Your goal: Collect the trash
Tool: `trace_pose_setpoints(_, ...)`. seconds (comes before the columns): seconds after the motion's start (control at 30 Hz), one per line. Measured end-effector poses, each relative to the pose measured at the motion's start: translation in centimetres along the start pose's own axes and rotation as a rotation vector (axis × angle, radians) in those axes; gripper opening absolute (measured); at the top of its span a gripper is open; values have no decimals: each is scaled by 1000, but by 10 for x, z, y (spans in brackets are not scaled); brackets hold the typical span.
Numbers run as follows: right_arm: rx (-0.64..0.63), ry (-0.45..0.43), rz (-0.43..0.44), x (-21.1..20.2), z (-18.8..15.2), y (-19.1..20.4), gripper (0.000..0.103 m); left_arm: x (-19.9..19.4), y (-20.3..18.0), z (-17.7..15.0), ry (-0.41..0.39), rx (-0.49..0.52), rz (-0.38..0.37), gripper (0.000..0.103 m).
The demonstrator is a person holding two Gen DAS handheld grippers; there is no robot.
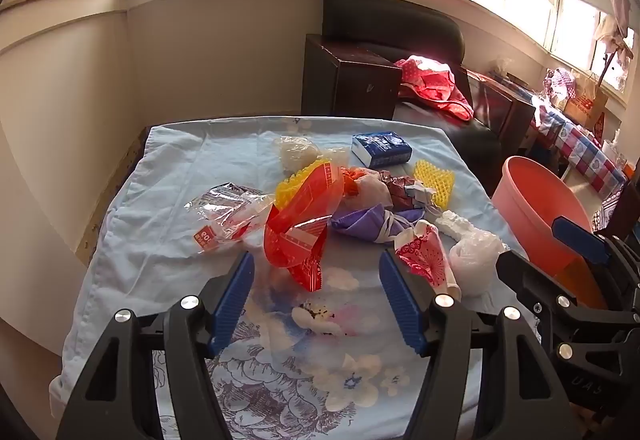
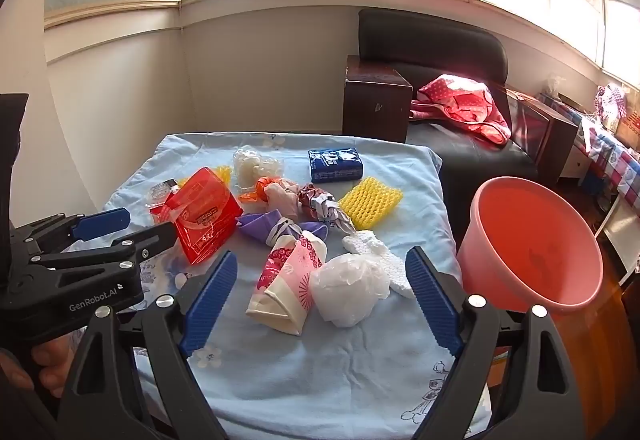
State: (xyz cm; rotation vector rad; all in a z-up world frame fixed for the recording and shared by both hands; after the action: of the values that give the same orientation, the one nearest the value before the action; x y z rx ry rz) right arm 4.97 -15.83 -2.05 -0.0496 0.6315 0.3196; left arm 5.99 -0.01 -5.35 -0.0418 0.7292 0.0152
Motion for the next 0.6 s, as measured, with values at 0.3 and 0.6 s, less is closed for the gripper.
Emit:
trace_pose_setpoints(0.3, 27, 12, 5, 8, -3, 3, 87, -3, 1, 1, -11, 1, 1, 65)
trace_pose_setpoints(0.6, 34, 18, 17, 3, -2, 0, 87, 0, 3, 0, -8, -3, 10, 65)
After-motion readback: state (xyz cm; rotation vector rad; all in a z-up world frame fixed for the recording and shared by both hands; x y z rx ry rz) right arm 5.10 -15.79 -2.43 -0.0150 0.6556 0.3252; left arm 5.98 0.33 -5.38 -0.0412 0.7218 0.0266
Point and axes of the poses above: each gripper's, at about its wrist camera, not at the fingertips, and x roughly the way its jaws point, y to its left, z to its top, the point moved 8 cm from there along x, roughly the way its jaws point, and after that the axes turned 3 degrees about x, right-handed, at the moved point
